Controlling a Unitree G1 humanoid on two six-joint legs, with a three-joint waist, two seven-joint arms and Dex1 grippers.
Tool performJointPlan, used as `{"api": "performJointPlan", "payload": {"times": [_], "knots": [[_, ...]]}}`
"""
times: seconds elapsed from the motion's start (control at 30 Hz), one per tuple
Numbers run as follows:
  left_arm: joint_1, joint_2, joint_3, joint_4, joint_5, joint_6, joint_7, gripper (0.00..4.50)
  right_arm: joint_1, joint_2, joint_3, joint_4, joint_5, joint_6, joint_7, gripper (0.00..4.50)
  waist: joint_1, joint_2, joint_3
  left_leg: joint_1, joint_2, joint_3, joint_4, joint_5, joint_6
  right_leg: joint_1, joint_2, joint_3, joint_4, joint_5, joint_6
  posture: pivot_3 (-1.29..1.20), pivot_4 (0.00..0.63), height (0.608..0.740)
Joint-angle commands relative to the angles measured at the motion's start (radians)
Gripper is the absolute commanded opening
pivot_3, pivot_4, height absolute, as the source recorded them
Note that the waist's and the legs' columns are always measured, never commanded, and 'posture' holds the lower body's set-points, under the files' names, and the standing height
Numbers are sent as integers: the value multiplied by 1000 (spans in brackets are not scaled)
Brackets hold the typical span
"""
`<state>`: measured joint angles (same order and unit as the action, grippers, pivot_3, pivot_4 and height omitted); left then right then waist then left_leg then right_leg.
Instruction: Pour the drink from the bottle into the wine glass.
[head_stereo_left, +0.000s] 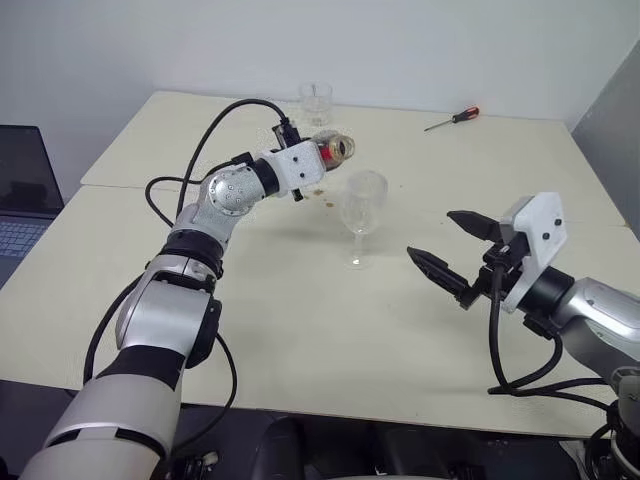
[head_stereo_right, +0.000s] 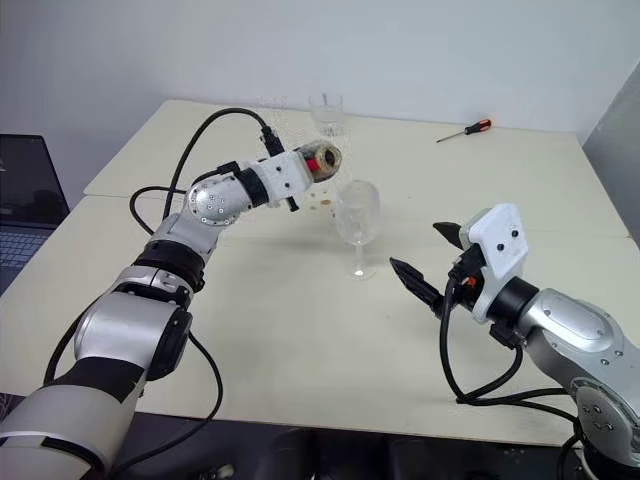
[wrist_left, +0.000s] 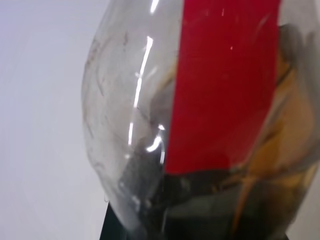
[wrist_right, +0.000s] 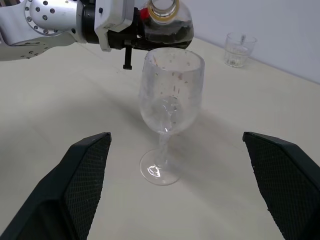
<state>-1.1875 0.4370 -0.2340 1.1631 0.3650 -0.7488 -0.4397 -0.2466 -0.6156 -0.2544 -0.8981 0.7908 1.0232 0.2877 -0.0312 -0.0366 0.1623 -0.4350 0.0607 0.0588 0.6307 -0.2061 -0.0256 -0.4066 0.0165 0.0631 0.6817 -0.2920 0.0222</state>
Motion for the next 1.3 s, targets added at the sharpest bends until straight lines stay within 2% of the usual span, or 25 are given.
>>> {"api": "performJointPlan", "payload": {"times": [0.03,0.43,0.9,1.3], "knots": [[-61,20,-19,1,38,-43,57,720,0,-6,5,-24,-7,-35,-15,4500,0,0,0,0,0,0,0,0,0,0,0,0,0,0,0,0,150,740],[-115,27,-95,37,142,-67,122,720,0,-32,14,-21,46,-8,-28,4500,2,0,0,0,0,0,1,0,0,0,0,-1,1,0,0,0,150,740],[-148,44,-131,59,195,-83,171,719,7,-55,14,-29,117,14,-83,4500,2,0,0,0,0,0,4,0,0,0,0,0,4,0,0,0,150,740],[-179,55,-169,71,252,-79,227,719,-8,-94,13,-26,161,14,-111,4500,1,0,0,0,0,1,15,0,0,0,0,0,16,0,1,0,150,740]]}}
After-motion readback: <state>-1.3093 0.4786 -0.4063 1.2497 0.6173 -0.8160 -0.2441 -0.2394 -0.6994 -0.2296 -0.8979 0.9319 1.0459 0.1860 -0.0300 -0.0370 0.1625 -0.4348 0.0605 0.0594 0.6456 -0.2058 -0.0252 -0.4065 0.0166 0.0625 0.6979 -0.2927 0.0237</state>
